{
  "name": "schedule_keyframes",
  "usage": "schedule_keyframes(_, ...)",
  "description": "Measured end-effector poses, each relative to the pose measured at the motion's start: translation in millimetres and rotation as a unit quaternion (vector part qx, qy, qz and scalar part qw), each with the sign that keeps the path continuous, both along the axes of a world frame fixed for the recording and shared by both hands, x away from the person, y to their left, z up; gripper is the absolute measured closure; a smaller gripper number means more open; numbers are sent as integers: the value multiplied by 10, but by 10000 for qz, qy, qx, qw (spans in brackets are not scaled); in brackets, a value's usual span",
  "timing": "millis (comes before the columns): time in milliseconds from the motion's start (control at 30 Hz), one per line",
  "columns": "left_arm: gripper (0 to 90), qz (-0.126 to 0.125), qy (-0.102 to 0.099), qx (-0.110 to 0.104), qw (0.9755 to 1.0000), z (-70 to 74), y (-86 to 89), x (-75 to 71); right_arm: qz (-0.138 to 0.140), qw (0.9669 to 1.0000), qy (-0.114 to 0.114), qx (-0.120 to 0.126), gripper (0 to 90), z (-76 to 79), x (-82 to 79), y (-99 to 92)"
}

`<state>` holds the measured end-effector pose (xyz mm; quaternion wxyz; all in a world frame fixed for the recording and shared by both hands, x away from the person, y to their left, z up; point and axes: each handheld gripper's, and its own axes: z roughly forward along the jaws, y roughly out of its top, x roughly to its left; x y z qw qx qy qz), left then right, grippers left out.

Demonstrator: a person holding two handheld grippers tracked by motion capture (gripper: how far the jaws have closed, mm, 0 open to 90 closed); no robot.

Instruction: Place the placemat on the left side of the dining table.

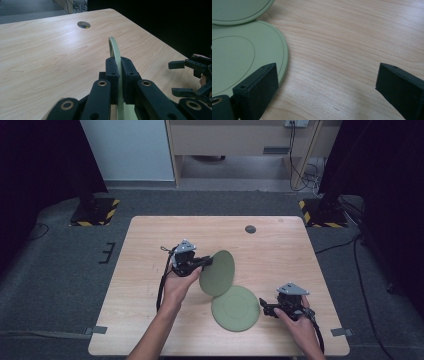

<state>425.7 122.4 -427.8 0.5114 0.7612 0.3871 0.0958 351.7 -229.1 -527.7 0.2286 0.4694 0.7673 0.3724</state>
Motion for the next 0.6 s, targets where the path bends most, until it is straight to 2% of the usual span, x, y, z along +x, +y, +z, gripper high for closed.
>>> schedule_keyframes(300, 854, 33, -49, 34, 10000, 46, 60, 6, -75, 10000, 4, 29, 46, -1, 23, -53)
schedule_keyframes(400, 854, 87, -101, 108, 9999, 53, 82, 4, -113, 9999, 7, 49, 46, 1, 28, -76)
schedule_keyframes(500, 854, 134, -69, 36, 9999, 52, 140, 16, -182, 9998, -1, 76, 46, 6, 34, -116)
schedule_keyframes(600, 854, 168, -72, 59, 9998, 56, 184, 17, -229, 9997, 1, 92, 46, 8, 41, -148)
